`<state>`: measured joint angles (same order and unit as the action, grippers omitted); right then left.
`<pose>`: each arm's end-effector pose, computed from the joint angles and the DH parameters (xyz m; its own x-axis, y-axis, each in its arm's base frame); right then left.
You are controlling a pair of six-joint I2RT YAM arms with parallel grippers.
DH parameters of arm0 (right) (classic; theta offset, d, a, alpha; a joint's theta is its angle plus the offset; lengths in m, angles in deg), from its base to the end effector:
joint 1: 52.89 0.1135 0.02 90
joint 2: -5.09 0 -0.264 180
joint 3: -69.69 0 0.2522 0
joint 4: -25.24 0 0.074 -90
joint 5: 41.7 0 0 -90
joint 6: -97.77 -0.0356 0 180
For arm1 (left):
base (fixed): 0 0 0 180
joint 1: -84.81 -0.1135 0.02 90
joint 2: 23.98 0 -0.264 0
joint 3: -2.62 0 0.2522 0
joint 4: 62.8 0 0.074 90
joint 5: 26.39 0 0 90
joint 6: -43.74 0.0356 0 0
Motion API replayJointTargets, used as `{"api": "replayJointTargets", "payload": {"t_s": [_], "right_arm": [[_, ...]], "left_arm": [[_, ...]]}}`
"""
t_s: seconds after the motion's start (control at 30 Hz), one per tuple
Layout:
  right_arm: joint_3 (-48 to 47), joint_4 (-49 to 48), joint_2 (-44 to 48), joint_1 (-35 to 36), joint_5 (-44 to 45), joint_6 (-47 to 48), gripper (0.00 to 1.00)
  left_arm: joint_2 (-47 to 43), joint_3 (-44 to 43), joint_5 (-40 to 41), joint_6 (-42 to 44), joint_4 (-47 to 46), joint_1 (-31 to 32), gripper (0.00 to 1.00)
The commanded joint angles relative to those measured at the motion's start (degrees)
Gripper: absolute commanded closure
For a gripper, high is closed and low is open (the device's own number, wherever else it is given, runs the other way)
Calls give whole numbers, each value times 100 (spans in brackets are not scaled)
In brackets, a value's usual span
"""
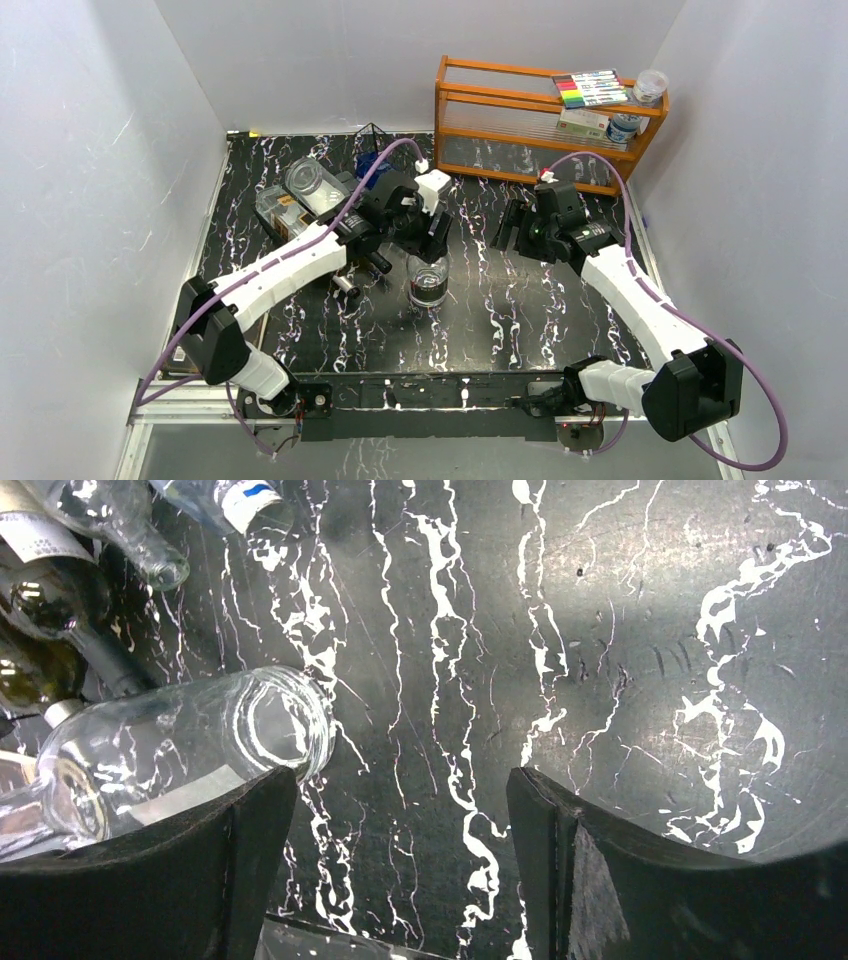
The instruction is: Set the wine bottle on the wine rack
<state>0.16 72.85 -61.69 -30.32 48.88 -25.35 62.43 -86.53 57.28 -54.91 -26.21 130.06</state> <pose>0.2268 0.0939 0.2909 -0.7516 0.2793 -0.5976 0.0400 0.9236 0.3813 0.2410 -0.2486 0.3281 -0.5035 0.2956 -0.8118 0.7026 0.6870 -0.1856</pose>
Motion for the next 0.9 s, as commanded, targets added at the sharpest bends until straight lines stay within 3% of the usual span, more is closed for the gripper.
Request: {"api": "replayJointTargets", "payload": {"t_s": [0.0, 0.2, 0.33, 0.47, 0.6, 0.7, 0.87], "right_arm": [[-490, 70, 106, -14, -217, 591, 13], [-1094, 361, -8, 148, -520, 1022, 14], [-1667, 512, -151, 923, -346, 1168, 15], [-2140, 575, -390, 2047, 431, 1202, 14], [-2381, 432, -530, 2572, 695, 1234, 14], [-2581, 375, -661, 2802, 710, 1321, 14], [-2944, 558, -1288, 3119, 1093, 1379, 15]], "left_arm": [[-392, 174, -70, -6, -457, 1, 28], [-761, 254, 139, 65, -950, -23, 19], [-1225, 82, 344, 72, -1208, -38, 15], [-1851, 289, 1683, 212, -1534, -43, 14], [-2512, 765, 3403, 389, -1943, -47, 12], [-2810, 880, 3797, 382, -1926, -52, 12], [-3062, 1155, 3798, 110, -1714, -59, 11]]}}
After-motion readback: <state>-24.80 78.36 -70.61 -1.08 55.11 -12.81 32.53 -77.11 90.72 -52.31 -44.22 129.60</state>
